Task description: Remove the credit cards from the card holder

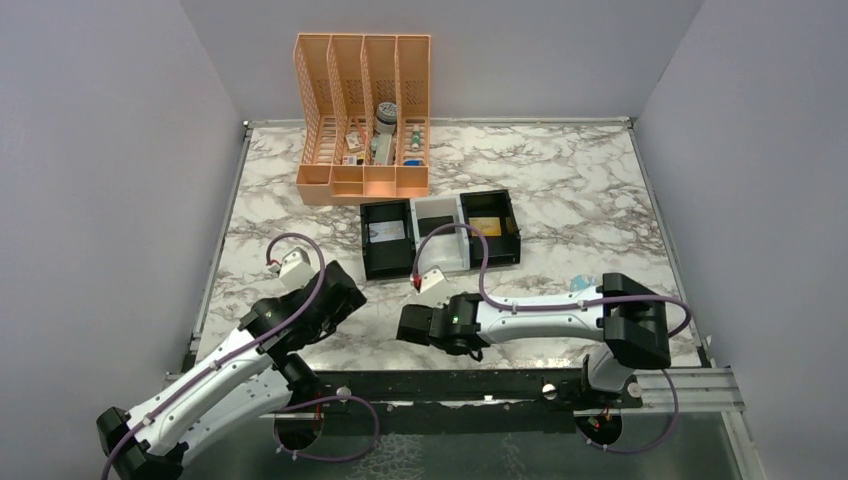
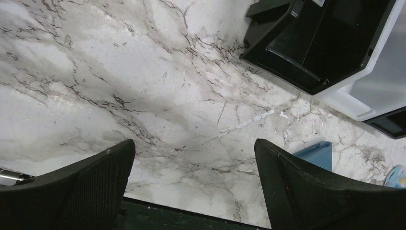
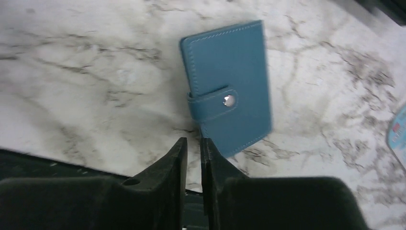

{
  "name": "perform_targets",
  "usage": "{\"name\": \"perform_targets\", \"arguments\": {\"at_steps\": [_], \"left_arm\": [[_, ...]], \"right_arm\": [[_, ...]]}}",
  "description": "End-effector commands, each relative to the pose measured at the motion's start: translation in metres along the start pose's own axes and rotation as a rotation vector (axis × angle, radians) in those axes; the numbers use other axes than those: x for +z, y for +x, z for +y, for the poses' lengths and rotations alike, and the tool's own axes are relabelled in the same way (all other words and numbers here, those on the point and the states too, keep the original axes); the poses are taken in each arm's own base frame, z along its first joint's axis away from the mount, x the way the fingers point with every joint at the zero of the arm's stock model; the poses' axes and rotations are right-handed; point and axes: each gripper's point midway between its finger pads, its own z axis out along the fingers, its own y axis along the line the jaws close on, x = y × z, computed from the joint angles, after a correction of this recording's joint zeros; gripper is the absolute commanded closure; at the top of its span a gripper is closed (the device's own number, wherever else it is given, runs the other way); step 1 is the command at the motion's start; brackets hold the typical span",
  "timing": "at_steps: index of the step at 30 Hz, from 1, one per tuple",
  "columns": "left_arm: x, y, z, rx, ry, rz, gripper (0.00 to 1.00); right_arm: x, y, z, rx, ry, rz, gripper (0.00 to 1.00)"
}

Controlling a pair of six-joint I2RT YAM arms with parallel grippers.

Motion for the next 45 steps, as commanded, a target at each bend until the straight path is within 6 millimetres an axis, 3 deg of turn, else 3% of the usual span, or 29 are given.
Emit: {"name": "perform_targets", "arguments": {"at_steps": [1,4,7,9,12,18,24,28,33,39,45], "left_arm": [[-0.010,-0.014,0.006,-0.038,-0.007,-0.054,0.01],[-0.011,-0.014,0.005,-0.040,0.002,-0.054,0.01],[-0.011,-0.015,-0.007,0.009,0.049,-0.049,0.01],[-0.011,-0.011,-0.023,0.061,0.118,-0.027,0.01],[-0.012,0.000,-0.058,0.144,0.285,0.020,0.01],[-0.010,0.036,-0.110,0.217,0.537,0.156,0.01],[0.004,0.082,-0.134,0.328,0.603,0.346,0.11],[0.003,0.104,-0.153,0.452,0.606,0.386,0.15],[0.009,0.134,-0.166,0.591,0.570,0.416,0.25],[0.018,0.153,-0.176,0.743,0.479,0.400,0.34],[0.038,0.158,-0.164,0.920,0.297,0.373,0.44]], "right_arm": [[-0.028,-0.031,0.057,0.021,-0.334,-0.093,0.71],[-0.053,-0.045,0.071,0.053,-0.499,-0.163,0.45],[-0.063,-0.056,0.050,0.143,-0.491,-0.228,0.38],[-0.053,-0.058,0.028,0.222,-0.481,-0.216,0.38],[-0.022,-0.051,-0.010,0.359,-0.503,-0.154,0.39],[0.012,-0.040,-0.056,0.501,-0.583,-0.136,0.40],[0.030,-0.020,-0.049,0.485,-0.688,-0.053,0.41],[0.042,-0.007,-0.046,0.507,-0.716,-0.019,0.43],[0.054,0.012,-0.039,0.554,-0.711,0.053,0.51],[0.052,0.023,-0.034,0.628,-0.742,0.047,0.58],[0.055,0.028,-0.033,0.696,-0.745,0.036,0.68]]}}
